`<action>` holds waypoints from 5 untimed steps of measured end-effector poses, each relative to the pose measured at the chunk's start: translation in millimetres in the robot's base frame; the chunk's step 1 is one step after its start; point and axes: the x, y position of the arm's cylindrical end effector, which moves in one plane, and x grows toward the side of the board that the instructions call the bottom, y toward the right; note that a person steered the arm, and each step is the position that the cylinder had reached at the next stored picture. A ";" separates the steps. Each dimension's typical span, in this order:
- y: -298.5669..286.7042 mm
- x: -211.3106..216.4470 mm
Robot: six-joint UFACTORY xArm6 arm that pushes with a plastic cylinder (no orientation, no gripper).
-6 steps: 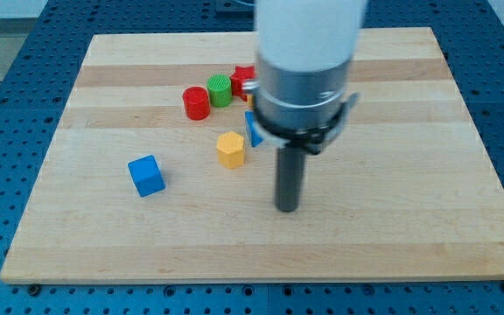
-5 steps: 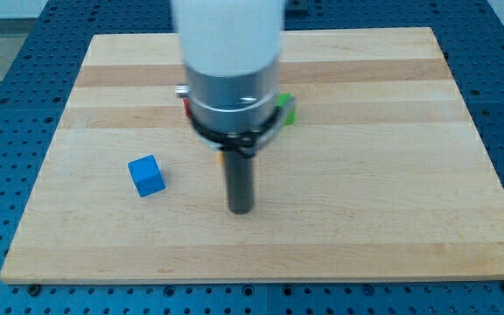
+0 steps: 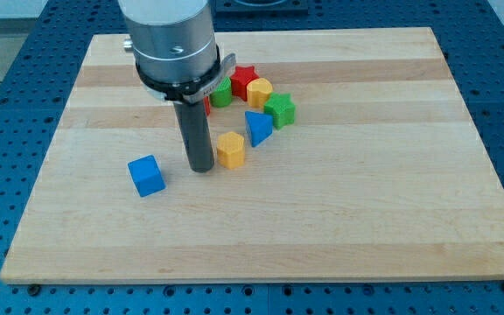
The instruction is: Move the yellow hexagon into the blue triangle
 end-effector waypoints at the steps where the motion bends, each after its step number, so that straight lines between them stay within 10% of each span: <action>1: 14.4 -0.2; 5: 14.6 -6.3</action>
